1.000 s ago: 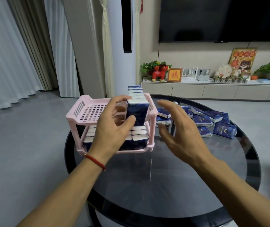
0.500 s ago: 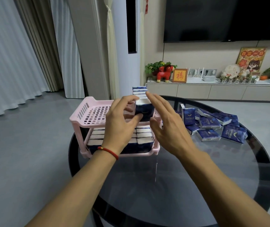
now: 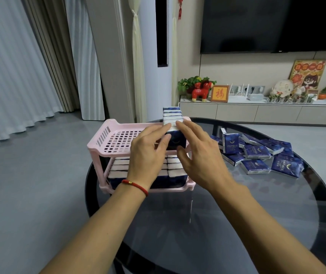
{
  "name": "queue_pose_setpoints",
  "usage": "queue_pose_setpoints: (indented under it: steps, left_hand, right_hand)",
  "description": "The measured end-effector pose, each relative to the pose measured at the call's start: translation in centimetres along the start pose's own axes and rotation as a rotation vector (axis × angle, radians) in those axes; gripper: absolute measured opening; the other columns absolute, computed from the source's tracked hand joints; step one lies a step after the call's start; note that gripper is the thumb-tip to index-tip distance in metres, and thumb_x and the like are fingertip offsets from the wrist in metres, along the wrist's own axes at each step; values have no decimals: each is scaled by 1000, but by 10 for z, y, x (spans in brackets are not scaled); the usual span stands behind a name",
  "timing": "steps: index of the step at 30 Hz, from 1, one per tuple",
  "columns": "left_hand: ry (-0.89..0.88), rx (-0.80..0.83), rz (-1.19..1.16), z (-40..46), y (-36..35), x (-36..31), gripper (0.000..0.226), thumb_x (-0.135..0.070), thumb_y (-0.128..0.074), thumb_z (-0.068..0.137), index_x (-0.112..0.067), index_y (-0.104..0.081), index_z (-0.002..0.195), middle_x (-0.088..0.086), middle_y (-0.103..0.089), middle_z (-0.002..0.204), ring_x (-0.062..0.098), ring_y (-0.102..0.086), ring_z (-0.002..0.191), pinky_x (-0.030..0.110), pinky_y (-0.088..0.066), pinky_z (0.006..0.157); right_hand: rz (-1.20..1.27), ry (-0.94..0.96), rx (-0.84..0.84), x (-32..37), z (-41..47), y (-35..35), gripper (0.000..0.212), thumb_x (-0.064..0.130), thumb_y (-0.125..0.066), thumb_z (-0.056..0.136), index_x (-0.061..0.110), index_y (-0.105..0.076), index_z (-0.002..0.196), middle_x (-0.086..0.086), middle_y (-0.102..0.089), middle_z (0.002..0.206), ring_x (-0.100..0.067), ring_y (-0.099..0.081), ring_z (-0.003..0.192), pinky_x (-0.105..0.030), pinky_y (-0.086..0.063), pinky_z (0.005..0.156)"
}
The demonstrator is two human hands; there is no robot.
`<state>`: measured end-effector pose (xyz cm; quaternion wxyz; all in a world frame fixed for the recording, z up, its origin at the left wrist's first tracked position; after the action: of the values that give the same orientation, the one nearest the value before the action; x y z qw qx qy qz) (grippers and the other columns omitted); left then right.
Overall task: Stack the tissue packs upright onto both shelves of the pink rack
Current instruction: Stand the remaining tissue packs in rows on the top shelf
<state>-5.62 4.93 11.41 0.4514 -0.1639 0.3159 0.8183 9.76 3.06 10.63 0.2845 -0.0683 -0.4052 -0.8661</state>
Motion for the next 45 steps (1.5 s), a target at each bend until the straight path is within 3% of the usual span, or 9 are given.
queue_pose_setpoints:
  steps: [4, 10, 15, 19, 25, 30, 35, 40, 45]
  left_hand:
    - [123, 11, -76, 1, -1, -3, 35, -14, -69, 96, -21, -70, 130, -4, -74, 120, 11, -71, 106, 34, -58, 98]
    - [92, 27, -77, 1, 1, -2, 37, -14, -71, 95, -19, -69, 131, -3, -72, 125, 11, -70, 112, 37, -57, 99]
    - [76, 67, -48, -5, 1, -2, 49, -13, -72, 94, -24, -62, 141, -3, -69, 131, 11, -67, 115, 32, -57, 98]
    - [104, 90, -31, -7, 2, -2, 62, -17, -73, 94, -30, -50, 149, -1, -67, 135, 13, -66, 119, 39, -58, 99]
    - [111, 89, 67, -11, 2, -4, 69, -25, -77, 90, -21, -45, 151, 4, -58, 144, 22, -57, 130, 40, -48, 108]
    - [-149, -124, 256, -27, 1, -23, 46, -12, -68, 89, -1, -57, 132, 21, -54, 127, 36, -50, 120, 29, -34, 108]
    - [-335, 44, 134, -58, -20, -53, 33, 10, -65, 76, -2, -67, 107, 14, -60, 105, 28, -54, 101, 18, -30, 102]
    - [22, 573, -62, -92, -73, -46, 29, -8, -62, 90, -20, -64, 115, -8, -54, 110, 1, -50, 93, 20, -44, 91]
    - [739, 703, -387, -93, -122, -33, 49, -39, -63, 95, -17, -54, 137, 7, -67, 121, 22, -73, 91, 46, -61, 89]
  right_hand:
    - [171, -90, 30, -1, 0, -3, 72, 22, -51, 94, 35, -22, 158, 9, -37, 156, -14, -61, 101, -50, -47, 102]
    - [196, -122, 65, -6, 1, -8, 65, 27, -47, 92, 38, -28, 154, 10, -39, 158, -20, -57, 121, -56, -43, 106]
    - [271, -142, 32, -9, -5, 0, 70, 21, -54, 98, 32, -22, 160, 9, -30, 164, -7, -32, 146, -36, -29, 121]
    - [269, -256, -88, -27, -15, 9, 56, 29, -53, 102, 28, -34, 155, 8, -39, 156, -3, -35, 139, -24, -31, 111]
    - [-10, -595, 6, -104, -46, -4, 51, 24, -57, 94, 17, -45, 143, -8, -51, 144, -27, -47, 132, -51, -41, 110]
    - [-365, -778, 237, -167, -69, -1, 66, 33, -46, 99, 22, -20, 159, -5, -11, 169, -29, -2, 156, -59, -10, 123]
    - [-439, -668, 234, -190, -80, 4, 36, 31, -57, 96, 19, -50, 129, -3, -49, 138, -26, -36, 137, -63, -28, 113]
    - [-226, -496, 186, -176, -89, 20, 32, 18, -77, 83, 15, -55, 105, -7, -53, 110, -27, -52, 97, -40, -51, 80]
    - [38, -159, 236, -133, -116, 50, 51, 32, -83, 75, 21, -52, 114, 2, -53, 109, -13, -57, 95, -31, -54, 85]
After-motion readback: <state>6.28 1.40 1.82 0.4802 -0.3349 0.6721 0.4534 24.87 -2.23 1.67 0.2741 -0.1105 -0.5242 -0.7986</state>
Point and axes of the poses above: each hand's wrist, its own z-axis towards the middle knuckle, its own y-axis out of the back of the hand, x = y × z, the point moved 1 cm from there along z, towards the middle knuckle
